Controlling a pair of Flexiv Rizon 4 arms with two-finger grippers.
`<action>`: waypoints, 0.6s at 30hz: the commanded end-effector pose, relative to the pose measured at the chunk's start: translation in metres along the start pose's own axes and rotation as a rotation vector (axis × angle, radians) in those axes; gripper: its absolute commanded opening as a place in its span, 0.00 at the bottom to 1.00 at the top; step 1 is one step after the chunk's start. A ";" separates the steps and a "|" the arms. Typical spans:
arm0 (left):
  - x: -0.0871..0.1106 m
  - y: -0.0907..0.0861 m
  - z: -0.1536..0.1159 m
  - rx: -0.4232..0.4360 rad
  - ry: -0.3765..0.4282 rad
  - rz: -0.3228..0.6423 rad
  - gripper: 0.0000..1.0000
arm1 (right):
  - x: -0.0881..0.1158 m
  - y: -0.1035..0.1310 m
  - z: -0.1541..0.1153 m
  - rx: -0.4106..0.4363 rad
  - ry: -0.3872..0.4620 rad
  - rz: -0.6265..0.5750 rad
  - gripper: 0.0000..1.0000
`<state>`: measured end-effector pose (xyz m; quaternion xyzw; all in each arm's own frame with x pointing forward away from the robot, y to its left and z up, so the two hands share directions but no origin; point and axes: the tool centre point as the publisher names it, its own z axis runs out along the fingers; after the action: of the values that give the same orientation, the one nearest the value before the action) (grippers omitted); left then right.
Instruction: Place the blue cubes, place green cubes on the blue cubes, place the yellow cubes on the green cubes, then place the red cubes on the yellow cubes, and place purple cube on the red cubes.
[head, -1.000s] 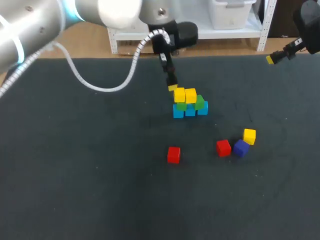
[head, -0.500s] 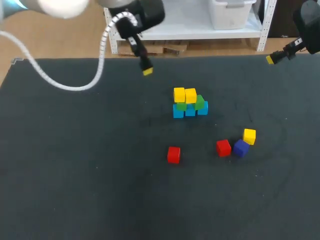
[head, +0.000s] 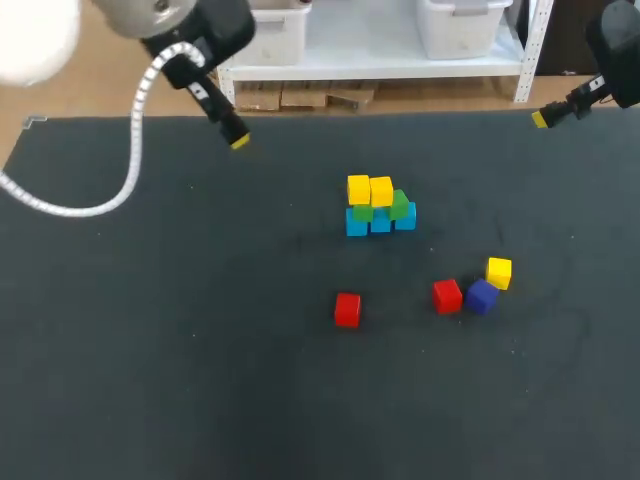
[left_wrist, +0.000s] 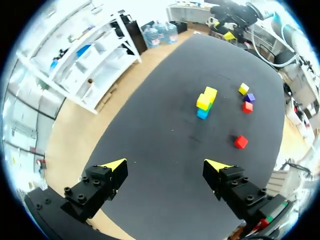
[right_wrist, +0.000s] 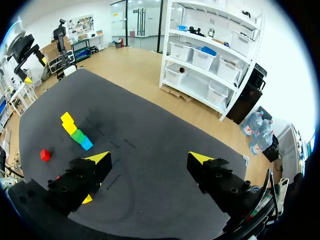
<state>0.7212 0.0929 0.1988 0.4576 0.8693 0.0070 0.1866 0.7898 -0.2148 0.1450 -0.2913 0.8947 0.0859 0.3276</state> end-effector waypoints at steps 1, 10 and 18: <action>0.030 0.007 -0.014 -0.064 -0.346 -0.082 1.00 | 0.000 0.001 0.000 0.003 0.000 0.001 1.00; 0.047 0.029 -0.033 -0.140 -0.453 -0.171 1.00 | 0.000 0.001 0.000 0.003 0.000 0.001 1.00; 0.059 0.033 -0.036 -0.175 -0.504 -0.224 1.00 | 0.000 0.001 0.000 0.003 0.000 0.001 1.00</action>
<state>0.7135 0.1599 0.2230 0.3347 0.8884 -0.0073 0.3139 0.7898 -0.2148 0.1450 -0.2913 0.8947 0.0860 0.3276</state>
